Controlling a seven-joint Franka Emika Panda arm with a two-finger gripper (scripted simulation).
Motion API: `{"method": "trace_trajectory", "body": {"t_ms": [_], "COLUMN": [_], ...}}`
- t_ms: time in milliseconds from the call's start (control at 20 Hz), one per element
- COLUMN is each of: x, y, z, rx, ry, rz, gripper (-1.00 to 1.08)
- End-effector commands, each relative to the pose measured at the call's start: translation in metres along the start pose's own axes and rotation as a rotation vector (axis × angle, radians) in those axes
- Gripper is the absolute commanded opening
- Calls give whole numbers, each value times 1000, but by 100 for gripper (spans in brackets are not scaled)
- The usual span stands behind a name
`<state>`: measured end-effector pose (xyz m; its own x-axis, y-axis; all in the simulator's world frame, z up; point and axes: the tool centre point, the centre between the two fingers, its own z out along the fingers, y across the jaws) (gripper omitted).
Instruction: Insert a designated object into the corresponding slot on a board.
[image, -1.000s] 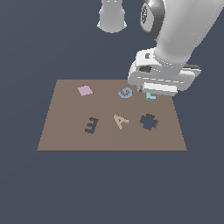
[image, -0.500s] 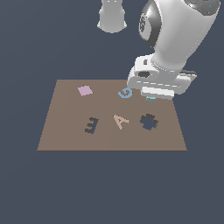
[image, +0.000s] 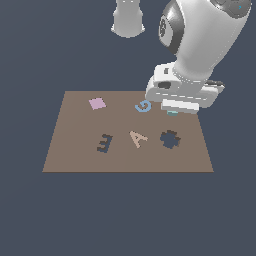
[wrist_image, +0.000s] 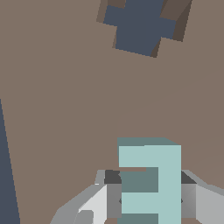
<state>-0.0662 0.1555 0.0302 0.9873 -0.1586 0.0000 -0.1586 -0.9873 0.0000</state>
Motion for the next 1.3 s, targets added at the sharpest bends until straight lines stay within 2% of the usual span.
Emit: {"method": "trace_trajectory", "body": {"t_ms": [0, 600, 1250], "x": [0, -10, -36], "y": [0, 9, 44], "z": [0, 0, -2], "rx": [0, 0, 0], "ry": [0, 0, 0], "rz": [0, -103, -429], "gripper": [-100, -100, -100]}}
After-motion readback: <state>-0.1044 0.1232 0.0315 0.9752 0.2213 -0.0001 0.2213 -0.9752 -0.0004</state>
